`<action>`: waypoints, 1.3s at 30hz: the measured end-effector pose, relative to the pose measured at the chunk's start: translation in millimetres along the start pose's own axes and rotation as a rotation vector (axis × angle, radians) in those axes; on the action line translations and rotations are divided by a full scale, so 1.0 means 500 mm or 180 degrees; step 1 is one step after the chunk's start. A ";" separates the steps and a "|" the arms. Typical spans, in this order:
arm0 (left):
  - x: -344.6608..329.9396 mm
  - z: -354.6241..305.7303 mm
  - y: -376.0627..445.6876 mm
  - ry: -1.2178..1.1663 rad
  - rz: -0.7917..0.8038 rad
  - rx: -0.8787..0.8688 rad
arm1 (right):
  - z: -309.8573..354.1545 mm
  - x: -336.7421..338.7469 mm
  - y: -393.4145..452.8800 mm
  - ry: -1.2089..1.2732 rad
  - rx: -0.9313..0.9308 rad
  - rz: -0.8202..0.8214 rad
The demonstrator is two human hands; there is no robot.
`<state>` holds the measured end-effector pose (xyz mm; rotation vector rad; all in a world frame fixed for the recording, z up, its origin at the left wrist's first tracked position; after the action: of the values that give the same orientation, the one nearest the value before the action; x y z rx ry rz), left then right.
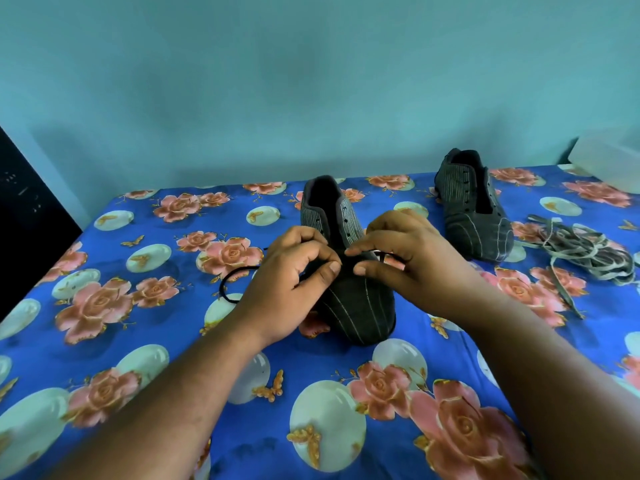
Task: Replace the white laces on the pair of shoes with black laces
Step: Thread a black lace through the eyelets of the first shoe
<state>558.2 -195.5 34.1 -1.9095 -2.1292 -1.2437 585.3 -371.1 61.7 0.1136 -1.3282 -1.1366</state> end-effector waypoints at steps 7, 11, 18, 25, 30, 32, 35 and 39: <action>-0.011 0.009 -0.006 -0.0336 0.0086 0.0285 | 0.007 -0.017 0.002 0.0041 -0.0039 0.0066; -0.009 0.012 -0.002 0.0058 0.0121 0.0067 | -0.008 -0.025 -0.003 0.0632 -0.0372 0.0225; -0.003 0.017 0.000 -0.0080 0.0118 0.0205 | -0.040 -0.031 -0.015 0.0979 -0.0936 0.0438; -0.001 0.018 -0.004 -0.0664 0.0070 0.0703 | -0.048 -0.031 -0.015 0.0998 -0.1070 0.0376; -0.003 0.014 -0.002 -0.0642 0.0004 0.0693 | -0.008 -0.020 -0.002 0.0851 -0.0546 0.0163; -0.005 0.016 -0.002 -0.0591 0.0007 0.0714 | -0.005 -0.022 0.001 0.0609 -0.0402 0.0129; -0.009 0.017 -0.001 -0.0553 0.0063 0.0639 | -0.010 -0.029 0.000 0.0726 -0.0443 0.0140; -0.012 0.018 -0.002 -0.0416 0.0191 0.0477 | -0.009 -0.041 -0.007 0.1201 -0.0648 0.0345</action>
<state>563.2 -195.3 24.6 -2.0248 -2.1384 -0.9443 590.4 -361.2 43.7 0.0999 -0.8706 -1.0890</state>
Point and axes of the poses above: each hand's wrist, its own y-axis towards the middle knuckle, its own x-axis out of the back of the hand, z = x × y, the point moved 7 cm from there along y, towards the middle knuckle, and after that the axes turned 8 degrees about -z, right-handed, at the moved point
